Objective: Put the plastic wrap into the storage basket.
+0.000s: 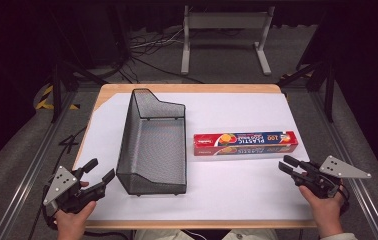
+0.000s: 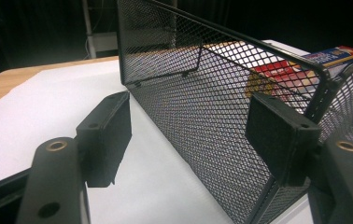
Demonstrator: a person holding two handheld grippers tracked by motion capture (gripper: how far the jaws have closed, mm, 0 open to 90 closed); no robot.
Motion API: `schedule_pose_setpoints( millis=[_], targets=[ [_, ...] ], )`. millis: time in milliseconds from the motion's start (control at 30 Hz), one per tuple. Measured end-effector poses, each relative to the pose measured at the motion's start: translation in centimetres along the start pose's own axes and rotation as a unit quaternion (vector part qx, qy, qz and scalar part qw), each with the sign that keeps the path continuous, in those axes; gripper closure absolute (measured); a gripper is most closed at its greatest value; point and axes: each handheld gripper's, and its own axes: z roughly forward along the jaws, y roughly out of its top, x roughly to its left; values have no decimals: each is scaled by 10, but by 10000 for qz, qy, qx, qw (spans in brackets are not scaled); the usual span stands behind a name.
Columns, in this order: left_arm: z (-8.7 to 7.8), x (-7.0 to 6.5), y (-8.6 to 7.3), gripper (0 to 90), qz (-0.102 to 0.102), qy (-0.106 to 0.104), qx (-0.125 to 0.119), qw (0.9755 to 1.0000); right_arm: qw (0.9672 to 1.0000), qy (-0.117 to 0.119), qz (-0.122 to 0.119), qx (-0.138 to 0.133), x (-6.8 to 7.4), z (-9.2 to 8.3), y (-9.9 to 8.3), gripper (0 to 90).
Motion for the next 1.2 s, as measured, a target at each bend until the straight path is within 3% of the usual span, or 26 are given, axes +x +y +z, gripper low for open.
schedule_pose_setpoints(
  millis=[233, 400, 533, 833, 867, 1200],
  targets=[
    [0, 0, 0, 322, -30, 62, -20, 10000, 10000, -23, 17, 25, 0, 0, 2, 661],
    [1, 1, 0, 323, -62, 69, 9, 10000, 10000, 36, 19, 24, 3, 4, 13, 664],
    [2, 0, -1, 323, -37, 107, 46, 9999, 9996, 243, 122, -41, 5, 12, 28, 672],
    [2, -2, 0, 321, 11, 101, 54, 9999, 9976, 693, -55, -47, 24, 43, 53, 672],
    [1, -2, 0, 320, 7, 100, 47, 9999, 9965, 833, -92, -76, 31, 51, 59, 671],
    [1, -2, 0, 320, 16, 88, 53, 9999, 9907, 1335, -256, 22, 58, 87, 77, 673]
  ],
)
